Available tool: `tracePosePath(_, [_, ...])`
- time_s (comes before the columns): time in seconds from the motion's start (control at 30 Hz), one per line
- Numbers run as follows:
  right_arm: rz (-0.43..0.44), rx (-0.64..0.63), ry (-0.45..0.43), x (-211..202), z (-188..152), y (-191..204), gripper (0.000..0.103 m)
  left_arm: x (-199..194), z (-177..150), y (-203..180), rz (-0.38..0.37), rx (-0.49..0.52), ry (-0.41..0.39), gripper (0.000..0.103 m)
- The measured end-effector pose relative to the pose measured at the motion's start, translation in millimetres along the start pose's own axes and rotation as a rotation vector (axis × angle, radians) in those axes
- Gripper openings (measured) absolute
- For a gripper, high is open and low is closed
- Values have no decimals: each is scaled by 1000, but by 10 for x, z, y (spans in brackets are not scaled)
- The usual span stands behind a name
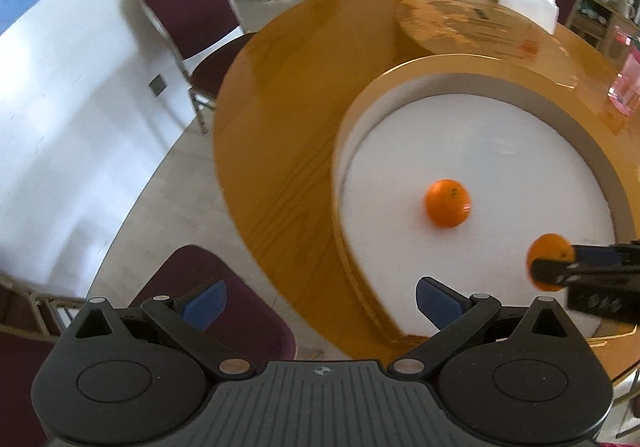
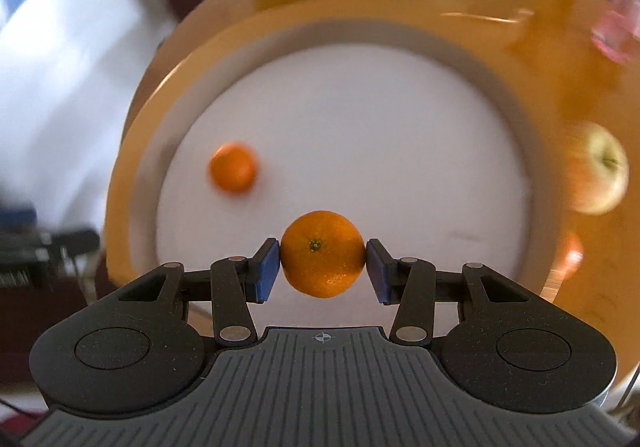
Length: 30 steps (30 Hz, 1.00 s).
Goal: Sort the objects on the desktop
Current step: 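Carry the second orange with the right gripper into the tray and release, then return the right gripper to the last orange and grasp it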
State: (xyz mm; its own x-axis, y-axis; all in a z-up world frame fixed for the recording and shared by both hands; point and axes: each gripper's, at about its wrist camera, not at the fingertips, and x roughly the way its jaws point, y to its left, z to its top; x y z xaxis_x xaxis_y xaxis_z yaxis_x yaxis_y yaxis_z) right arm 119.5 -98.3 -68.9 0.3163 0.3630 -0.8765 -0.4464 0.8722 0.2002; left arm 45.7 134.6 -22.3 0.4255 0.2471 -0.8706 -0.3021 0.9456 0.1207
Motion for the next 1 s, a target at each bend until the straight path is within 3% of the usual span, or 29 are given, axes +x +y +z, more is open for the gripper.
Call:
tracePosePath(0.33, [42, -186, 50, 410, 50, 536, 48, 10, -66, 170, 23, -31, 10, 102])
tracePosePath(0.63, [26, -245, 45, 462, 42, 627, 52, -5, -79, 133, 16, -13, 11, 102])
tracePosePath(0.8, [41, -224, 46, 426, 59, 587, 62, -26, -73, 58, 8, 13, 4, 102])
tracePosePath(1.0, [44, -131, -3, 30, -28, 335, 66, -58, -25, -172, -28, 80, -11, 102])
